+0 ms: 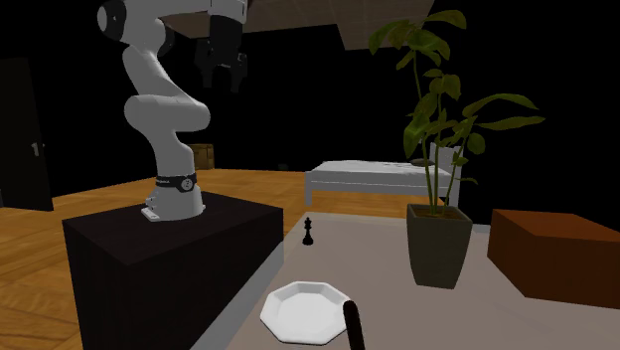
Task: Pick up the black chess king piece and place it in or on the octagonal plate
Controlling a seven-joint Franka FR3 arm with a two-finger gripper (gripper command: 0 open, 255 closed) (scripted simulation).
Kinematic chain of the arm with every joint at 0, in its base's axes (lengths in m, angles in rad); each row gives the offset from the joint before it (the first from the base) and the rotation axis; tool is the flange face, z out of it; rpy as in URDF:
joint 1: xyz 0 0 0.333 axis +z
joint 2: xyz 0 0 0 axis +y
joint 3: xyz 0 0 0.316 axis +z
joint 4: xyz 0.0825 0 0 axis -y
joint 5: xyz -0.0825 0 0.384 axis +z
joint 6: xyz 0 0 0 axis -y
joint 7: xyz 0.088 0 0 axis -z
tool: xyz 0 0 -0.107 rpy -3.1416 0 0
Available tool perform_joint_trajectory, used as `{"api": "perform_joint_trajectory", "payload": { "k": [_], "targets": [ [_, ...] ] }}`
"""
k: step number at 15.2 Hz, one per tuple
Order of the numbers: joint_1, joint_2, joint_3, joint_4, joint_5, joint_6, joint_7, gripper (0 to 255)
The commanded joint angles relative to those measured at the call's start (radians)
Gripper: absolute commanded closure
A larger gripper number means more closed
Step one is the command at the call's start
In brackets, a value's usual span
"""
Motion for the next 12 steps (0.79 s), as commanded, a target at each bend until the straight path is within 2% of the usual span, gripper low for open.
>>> {"api": "perform_joint_trajectory", "payload": {
  "k": [1, 7, 12],
  "targets": [
    [0.0, 0.0, 0.0, 0.0, 0.0, 0.0, 0.0, 0],
    [0.053, 0.035, 0.063, -0.145, 0.055, 0.203, 0.033, 0],
    [0.101, 0.111, 0.122, -0.233, 0.101, 0.387, 0.058, 0]
  ]
}}
